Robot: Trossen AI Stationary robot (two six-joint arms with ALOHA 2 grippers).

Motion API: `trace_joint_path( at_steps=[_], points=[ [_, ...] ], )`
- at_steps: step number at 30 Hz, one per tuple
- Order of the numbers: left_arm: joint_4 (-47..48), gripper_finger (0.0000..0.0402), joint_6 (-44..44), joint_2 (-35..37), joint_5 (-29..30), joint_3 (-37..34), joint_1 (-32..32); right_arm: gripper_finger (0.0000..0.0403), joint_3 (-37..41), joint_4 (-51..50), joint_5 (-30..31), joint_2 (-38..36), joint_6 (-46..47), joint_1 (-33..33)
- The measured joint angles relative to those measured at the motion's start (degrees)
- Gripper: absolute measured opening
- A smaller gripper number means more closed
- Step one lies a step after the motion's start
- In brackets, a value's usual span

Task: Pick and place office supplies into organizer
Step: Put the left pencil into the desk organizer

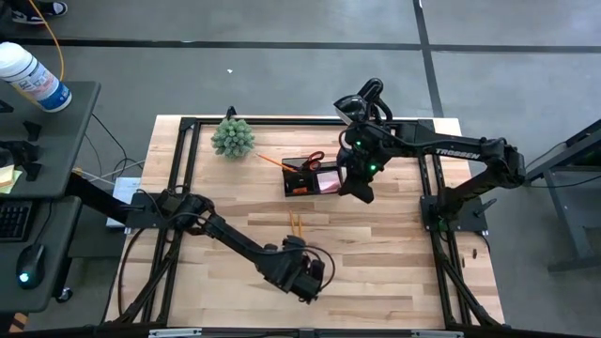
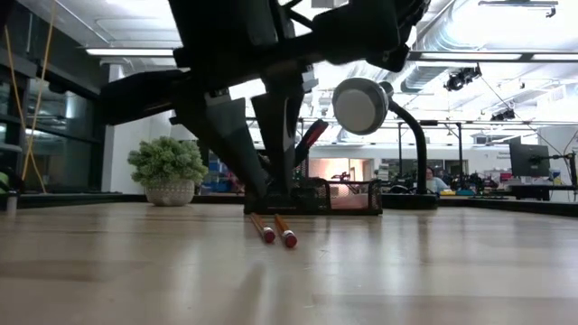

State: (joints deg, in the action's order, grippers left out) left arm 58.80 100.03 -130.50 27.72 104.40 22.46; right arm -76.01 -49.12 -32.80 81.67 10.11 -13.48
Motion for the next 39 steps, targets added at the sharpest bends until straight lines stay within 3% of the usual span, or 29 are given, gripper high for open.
trace_joint_path(
  at_steps=[11,39],
  points=[
    [1.8,0.0116,-3.6,0.1,-4.7,0.0,-3.2,0.0002,0.0,0.2,-0.2,0.0,0.0,0.0],
    [2.3,0.0117,-3.1,-1.6,-6.9,-0.1,-4.1,0.0001,0.0,0.4,-0.2,-0.1,0.0,0.0]
  ],
)
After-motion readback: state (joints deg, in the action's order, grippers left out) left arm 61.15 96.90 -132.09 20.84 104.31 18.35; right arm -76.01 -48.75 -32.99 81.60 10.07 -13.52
